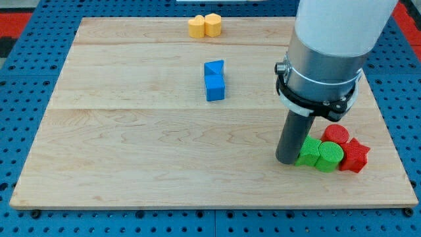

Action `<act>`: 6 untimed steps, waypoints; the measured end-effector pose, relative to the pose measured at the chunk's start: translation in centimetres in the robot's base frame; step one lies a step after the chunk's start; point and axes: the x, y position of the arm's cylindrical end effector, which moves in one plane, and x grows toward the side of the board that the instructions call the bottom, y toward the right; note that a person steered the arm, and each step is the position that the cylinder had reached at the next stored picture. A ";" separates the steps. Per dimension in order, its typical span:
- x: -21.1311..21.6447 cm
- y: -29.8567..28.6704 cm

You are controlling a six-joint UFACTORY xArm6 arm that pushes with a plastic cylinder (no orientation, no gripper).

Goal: Nudge the blue triangle right a bit

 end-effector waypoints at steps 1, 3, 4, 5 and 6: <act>-1.0 0.0; -2.5 -2.2; -2.7 -7.7; -4.5 -13.7; -9.1 -18.2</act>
